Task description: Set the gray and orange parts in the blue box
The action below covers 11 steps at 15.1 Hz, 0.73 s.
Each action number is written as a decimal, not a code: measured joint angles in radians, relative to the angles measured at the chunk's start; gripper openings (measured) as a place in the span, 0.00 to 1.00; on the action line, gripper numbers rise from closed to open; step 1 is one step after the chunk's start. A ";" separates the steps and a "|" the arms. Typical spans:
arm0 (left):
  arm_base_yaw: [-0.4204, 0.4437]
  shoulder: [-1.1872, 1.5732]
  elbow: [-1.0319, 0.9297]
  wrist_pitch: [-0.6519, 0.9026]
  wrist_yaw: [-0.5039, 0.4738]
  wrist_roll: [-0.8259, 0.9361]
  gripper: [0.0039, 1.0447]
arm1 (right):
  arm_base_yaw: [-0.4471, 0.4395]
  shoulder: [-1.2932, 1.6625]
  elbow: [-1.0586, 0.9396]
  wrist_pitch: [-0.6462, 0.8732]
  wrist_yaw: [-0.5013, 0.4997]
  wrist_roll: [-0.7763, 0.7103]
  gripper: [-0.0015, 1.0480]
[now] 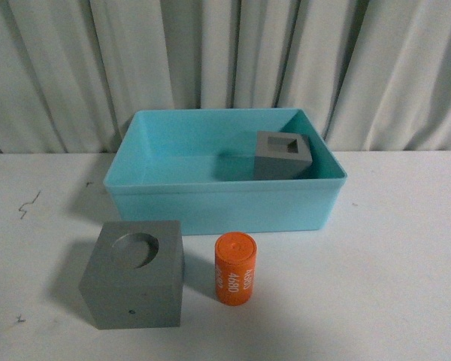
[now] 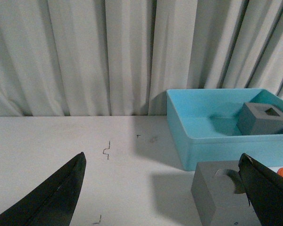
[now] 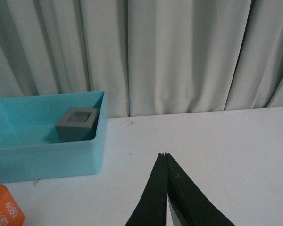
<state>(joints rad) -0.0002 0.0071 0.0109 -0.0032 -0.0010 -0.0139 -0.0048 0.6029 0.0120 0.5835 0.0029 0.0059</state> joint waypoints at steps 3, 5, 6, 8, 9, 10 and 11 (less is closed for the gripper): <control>0.000 0.000 0.000 0.000 0.000 0.000 0.94 | 0.000 -0.131 0.000 -0.116 0.000 0.000 0.02; 0.000 0.000 0.000 0.000 0.000 0.000 0.94 | 0.000 -0.214 0.000 -0.192 0.000 0.000 0.02; 0.000 0.000 0.000 0.000 0.000 0.000 0.94 | 0.000 -0.241 0.000 -0.218 0.000 0.000 0.02; 0.000 0.000 0.000 0.000 0.000 0.000 0.94 | 0.000 -0.295 0.000 -0.274 0.000 0.000 0.02; 0.000 0.000 0.000 0.000 0.000 0.000 0.94 | 0.000 -0.321 0.000 -0.297 0.000 0.000 0.02; 0.000 0.000 0.000 0.000 0.000 0.000 0.94 | 0.000 -0.342 0.000 -0.320 0.000 0.000 0.02; 0.000 0.000 0.000 0.000 0.000 0.000 0.94 | 0.000 -0.363 0.000 -0.343 0.000 0.000 0.02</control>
<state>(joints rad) -0.0002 0.0071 0.0109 -0.0032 -0.0006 -0.0139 -0.0048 0.2401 0.0116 0.2401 0.0029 0.0059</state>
